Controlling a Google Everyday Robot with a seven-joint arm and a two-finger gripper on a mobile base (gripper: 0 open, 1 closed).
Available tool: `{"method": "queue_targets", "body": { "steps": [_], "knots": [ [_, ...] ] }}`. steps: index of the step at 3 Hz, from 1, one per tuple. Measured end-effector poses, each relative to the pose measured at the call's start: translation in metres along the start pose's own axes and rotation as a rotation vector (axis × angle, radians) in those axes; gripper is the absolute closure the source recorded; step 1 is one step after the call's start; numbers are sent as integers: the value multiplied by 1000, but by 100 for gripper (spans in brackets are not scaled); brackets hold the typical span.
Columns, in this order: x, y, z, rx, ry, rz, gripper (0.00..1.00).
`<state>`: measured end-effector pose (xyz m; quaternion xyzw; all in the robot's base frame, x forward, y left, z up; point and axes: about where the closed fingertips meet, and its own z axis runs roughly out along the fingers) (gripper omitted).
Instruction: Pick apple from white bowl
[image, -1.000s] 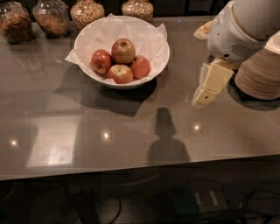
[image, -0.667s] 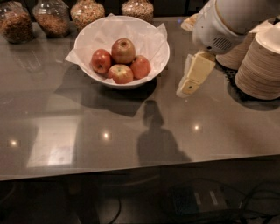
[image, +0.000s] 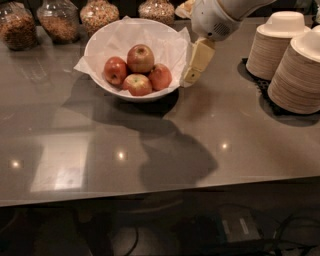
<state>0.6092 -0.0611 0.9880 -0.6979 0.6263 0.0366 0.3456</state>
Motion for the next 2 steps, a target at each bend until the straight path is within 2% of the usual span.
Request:
{"method": "queue_targets", "body": {
  "steps": [1, 2],
  "knots": [
    [0, 0, 1, -1, 0, -1, 0],
    [-1, -4, 8, 12, -12, -53, 0]
  ]
}}
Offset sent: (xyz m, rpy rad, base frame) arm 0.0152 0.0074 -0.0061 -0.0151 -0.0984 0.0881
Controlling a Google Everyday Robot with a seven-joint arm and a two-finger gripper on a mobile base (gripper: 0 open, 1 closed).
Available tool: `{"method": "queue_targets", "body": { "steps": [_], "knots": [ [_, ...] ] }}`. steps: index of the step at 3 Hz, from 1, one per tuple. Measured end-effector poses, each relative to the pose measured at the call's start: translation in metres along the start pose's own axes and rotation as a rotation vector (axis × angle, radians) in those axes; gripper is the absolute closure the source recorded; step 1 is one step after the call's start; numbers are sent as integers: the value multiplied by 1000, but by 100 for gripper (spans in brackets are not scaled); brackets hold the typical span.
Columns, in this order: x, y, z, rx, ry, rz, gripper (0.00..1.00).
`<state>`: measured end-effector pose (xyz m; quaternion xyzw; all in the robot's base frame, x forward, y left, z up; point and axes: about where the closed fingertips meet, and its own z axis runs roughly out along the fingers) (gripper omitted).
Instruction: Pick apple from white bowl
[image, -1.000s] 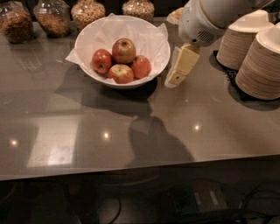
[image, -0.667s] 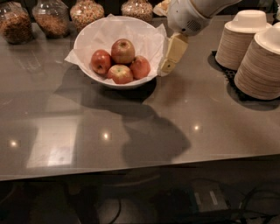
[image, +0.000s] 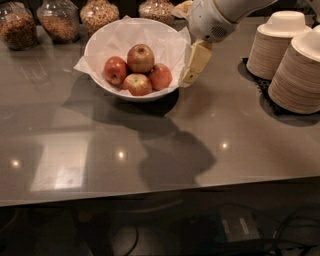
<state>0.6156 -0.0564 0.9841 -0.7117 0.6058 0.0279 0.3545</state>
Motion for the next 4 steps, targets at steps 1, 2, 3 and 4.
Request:
{"method": "queue_targets", "body": {
  "steps": [1, 2, 3, 4],
  "knots": [
    [-10, -17, 20, 16, -46, -129, 0],
    [-17, -30, 35, 19, -82, -243, 16],
    [-23, -39, 46, 13, -102, -310, 30],
    [-28, -43, 59, -8, -120, -351, 31]
  ]
}}
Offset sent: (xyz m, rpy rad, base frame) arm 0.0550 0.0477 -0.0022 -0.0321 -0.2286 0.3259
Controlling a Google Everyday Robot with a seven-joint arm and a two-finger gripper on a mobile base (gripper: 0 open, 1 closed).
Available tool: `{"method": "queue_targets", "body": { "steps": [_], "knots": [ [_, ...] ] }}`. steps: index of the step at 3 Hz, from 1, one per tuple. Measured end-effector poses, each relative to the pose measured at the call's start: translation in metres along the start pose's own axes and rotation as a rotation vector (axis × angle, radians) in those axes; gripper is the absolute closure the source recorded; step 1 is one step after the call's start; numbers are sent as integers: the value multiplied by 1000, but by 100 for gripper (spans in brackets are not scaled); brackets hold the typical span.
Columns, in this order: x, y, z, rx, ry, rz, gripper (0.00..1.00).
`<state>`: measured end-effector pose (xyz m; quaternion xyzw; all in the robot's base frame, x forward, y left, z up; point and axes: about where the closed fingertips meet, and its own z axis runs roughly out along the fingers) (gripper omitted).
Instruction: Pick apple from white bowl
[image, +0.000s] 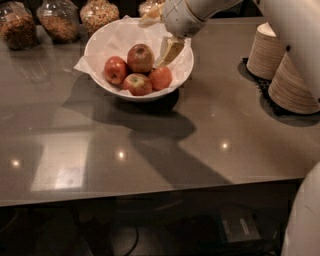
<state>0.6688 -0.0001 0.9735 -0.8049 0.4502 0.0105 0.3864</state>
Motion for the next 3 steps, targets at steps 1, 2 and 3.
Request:
{"method": "queue_targets", "body": {
  "steps": [1, 2, 3],
  "knots": [
    [-2, -3, 10, -15, -15, -21, 30],
    [-4, -6, 22, -28, -34, -34, 28],
    [-5, -8, 33, -41, -44, -39, 28]
  ]
}}
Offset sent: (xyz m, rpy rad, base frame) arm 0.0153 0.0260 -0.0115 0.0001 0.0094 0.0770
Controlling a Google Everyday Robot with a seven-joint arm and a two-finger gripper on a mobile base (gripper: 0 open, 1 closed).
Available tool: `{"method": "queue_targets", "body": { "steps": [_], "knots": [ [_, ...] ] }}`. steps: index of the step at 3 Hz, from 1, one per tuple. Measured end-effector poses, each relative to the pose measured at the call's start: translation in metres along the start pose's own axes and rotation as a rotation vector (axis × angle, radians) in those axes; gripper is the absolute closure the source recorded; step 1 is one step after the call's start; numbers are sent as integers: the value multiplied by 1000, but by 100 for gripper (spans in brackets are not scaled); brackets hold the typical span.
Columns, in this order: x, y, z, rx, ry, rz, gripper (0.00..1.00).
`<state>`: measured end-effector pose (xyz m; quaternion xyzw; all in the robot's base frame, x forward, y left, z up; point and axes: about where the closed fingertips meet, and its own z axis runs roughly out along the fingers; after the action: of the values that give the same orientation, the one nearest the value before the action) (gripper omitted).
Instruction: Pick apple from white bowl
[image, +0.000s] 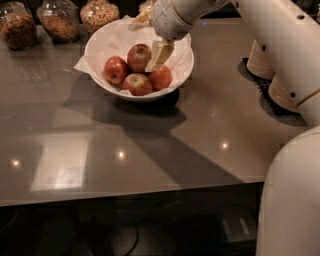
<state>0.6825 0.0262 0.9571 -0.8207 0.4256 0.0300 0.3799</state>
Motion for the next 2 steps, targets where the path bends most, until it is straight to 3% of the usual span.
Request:
{"method": "queue_targets", "body": {
  "steps": [2],
  "knots": [
    [15, 2, 19, -29, 14, 27, 28]
  ]
}}
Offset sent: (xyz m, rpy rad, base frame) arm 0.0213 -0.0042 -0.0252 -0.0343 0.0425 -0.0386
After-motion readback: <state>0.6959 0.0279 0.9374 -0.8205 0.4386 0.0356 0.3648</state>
